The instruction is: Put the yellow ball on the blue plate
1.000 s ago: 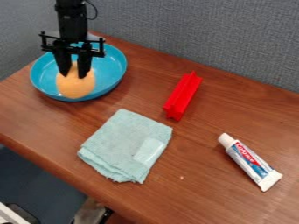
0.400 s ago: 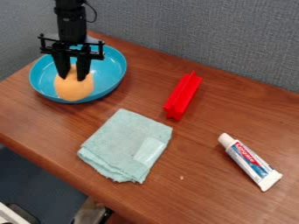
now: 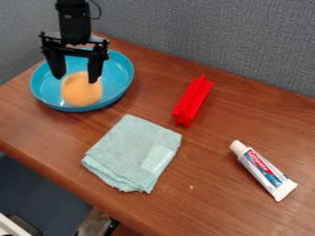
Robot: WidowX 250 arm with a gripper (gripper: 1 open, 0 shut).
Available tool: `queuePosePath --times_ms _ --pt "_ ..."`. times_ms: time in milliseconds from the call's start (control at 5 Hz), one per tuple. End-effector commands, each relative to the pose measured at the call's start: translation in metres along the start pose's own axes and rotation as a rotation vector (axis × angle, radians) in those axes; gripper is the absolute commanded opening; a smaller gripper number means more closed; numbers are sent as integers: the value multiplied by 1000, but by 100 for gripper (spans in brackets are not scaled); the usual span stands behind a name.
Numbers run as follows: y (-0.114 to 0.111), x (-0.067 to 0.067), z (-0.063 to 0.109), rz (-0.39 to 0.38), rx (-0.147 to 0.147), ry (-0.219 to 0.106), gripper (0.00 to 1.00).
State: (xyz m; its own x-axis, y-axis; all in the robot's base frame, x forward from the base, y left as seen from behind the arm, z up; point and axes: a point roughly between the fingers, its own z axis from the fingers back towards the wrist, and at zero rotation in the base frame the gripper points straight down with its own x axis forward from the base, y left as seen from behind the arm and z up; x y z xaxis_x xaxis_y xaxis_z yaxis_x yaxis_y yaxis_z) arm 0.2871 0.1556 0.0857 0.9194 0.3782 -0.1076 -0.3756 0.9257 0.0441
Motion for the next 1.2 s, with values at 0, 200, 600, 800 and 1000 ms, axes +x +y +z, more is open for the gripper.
queuePosePath --times_ms 0,200,600,800,1000 --pt "1 3 44 -7 -10 -112 100" --pt "3 5 58 -8 -13 -139 100" --pt "10 9 57 6 -17 -132 100" --pt "16 12 58 18 -23 -130 100" --pt "21 18 54 28 -18 -119 100"
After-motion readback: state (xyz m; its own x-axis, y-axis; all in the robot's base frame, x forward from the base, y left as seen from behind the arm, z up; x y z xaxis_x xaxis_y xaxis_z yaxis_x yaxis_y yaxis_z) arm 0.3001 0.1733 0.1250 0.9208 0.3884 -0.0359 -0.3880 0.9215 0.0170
